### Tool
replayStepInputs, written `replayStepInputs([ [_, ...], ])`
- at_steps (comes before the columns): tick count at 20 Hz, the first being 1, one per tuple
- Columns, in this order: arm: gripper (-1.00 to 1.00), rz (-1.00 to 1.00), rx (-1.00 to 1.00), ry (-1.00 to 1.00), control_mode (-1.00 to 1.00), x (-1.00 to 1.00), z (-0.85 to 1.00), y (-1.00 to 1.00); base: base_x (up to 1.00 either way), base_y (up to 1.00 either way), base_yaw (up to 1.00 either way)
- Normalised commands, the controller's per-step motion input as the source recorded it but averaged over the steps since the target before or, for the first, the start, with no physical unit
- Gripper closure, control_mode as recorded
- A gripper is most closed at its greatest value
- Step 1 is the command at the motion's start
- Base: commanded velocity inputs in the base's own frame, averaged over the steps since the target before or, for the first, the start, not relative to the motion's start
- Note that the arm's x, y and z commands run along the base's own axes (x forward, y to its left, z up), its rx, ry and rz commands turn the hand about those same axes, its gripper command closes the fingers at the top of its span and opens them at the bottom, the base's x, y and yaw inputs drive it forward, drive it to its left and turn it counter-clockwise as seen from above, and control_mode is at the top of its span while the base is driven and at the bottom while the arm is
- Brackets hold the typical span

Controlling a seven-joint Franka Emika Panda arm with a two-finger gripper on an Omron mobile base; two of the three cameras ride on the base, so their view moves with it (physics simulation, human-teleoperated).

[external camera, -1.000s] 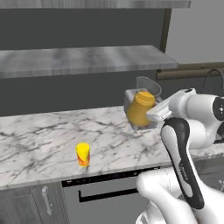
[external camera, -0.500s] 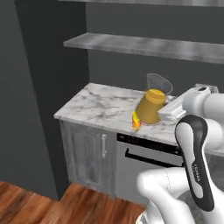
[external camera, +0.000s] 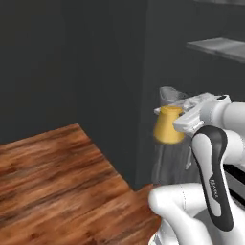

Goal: Place the pitcher and cup on the dining counter for serving.

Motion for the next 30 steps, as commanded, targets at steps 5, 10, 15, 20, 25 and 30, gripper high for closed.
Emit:
replayStepInputs([
  [5, 1.0, 0.0, 0.0, 0.0, 1.0, 0.0, 0.0, 0.0, -0.01, 0.16, 1.0],
  [10, 1.0, 0.0, 0.0, 0.0, 1.0, 0.0, 0.0, 0.0, 0.0, 0.17, 1.0],
  [15, 1.0, 0.0, 0.0, 0.0, 1.0, 0.0, 0.0, 0.0, 0.08, 0.28, 0.93],
  [20, 1.0, 0.0, 0.0, 0.0, 1.0, 0.0, 0.0, 0.0, 0.9, 0.06, 0.64],
  [25, 1.0, 0.0, 0.0, 0.0, 1.0, 0.0, 0.0, 0.0, 1.0, -0.3, 0.36],
  [30, 1.0, 0.0, 0.0, 0.0, 1.0, 0.0, 0.0, 0.0, 1.0, -0.44, 0.29],
])
